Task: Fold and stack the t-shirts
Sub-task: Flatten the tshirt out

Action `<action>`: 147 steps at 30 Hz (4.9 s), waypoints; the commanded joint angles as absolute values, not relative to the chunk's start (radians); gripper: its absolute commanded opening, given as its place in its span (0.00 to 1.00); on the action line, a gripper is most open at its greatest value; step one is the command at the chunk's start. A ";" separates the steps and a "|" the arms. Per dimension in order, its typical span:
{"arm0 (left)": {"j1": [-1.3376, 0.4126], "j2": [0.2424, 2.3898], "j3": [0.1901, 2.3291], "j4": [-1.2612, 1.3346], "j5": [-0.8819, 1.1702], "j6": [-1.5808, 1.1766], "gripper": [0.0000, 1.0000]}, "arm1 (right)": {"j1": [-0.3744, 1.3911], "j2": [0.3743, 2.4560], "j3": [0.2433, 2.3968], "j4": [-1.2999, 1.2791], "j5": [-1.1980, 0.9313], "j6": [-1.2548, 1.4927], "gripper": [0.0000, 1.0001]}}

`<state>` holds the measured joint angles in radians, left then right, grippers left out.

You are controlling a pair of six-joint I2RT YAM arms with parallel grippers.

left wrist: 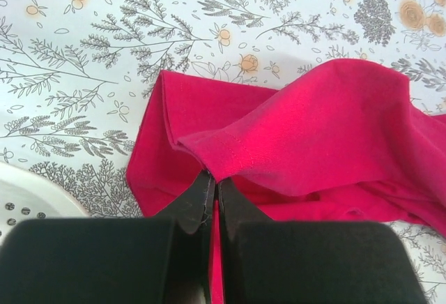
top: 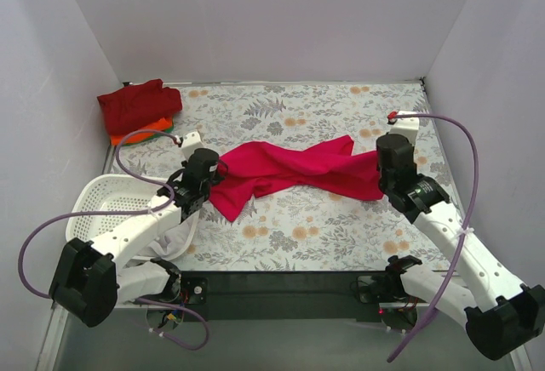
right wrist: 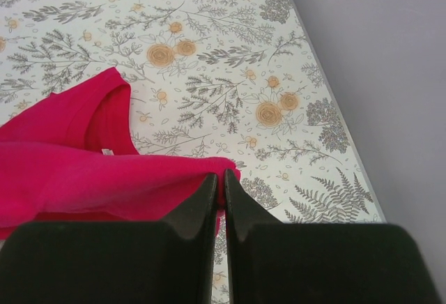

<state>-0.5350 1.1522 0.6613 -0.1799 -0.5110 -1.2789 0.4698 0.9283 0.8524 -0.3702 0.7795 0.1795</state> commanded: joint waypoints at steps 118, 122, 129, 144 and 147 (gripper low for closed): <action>-0.074 1.526 0.744 0.043 0.476 -1.221 0.00 | 0.161 0.861 0.775 -0.259 0.291 0.199 0.01; -0.075 1.555 0.695 0.034 0.394 -1.219 0.00 | 0.161 0.874 0.764 -0.336 0.284 0.204 0.01; -0.078 1.543 0.752 0.006 0.264 -1.233 0.24 | 0.160 1.012 0.785 -0.348 0.463 0.195 0.01; -0.202 1.298 0.772 -0.022 0.078 -1.261 0.61 | 0.158 1.019 0.695 -0.246 0.252 0.178 0.57; -0.207 1.289 0.753 -0.015 0.089 -1.262 0.61 | 0.160 0.966 0.625 -0.226 0.170 0.186 0.55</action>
